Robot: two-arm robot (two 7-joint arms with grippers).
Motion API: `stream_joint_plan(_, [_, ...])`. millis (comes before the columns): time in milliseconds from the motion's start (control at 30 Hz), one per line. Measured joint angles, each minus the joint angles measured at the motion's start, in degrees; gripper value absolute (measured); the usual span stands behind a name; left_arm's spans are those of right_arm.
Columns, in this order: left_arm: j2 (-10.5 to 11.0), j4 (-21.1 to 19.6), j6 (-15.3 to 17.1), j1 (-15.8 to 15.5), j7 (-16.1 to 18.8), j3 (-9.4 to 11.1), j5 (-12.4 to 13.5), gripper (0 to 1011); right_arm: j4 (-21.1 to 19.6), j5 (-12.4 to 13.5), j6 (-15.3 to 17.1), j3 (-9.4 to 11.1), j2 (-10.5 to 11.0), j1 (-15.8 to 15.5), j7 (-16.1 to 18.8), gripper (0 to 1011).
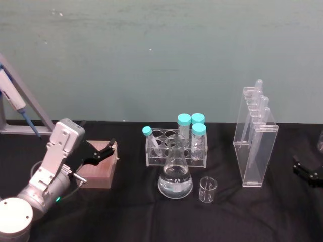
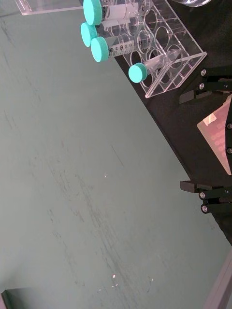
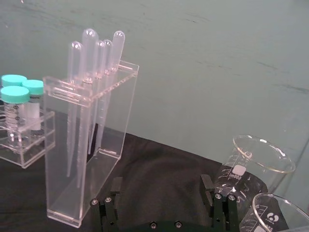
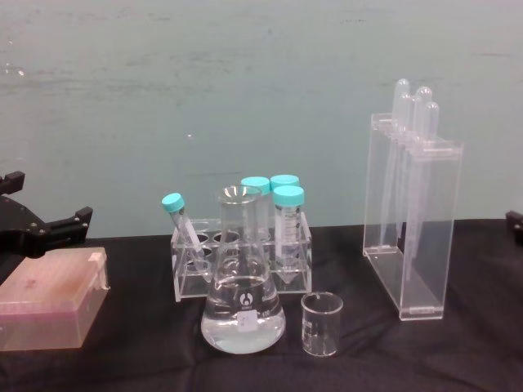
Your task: Place the experimental apparatus aside using one hand.
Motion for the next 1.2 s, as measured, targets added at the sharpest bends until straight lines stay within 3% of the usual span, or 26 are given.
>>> stream_joint_plan(333, [0.0,0.0,0.0,0.0,0.0,0.0,0.0,1000,-5.4,0.0,-0.3,2.3,0.7,-4.0,1.3,1003])
stream_joint_plan(633, [0.0,0.0,0.0,0.0,0.0,0.0,0.0,1000,-7.9,-0.9,-1.4,3.0,0.4,-5.8,3.2,1003])
stream_joint_plan(867, [0.0,0.0,0.0,0.0,0.0,0.0,0.0,1000,-8.4,-1.3,-2.2,3.4,-0.4,-6.3,4.9,1003])
stream_joint_plan(1200, [0.0,0.0,0.0,0.0,0.0,0.0,0.0,1000,-9.1,-1.4,-2.1,3.4,-3.2,-6.2,7.0,1003])
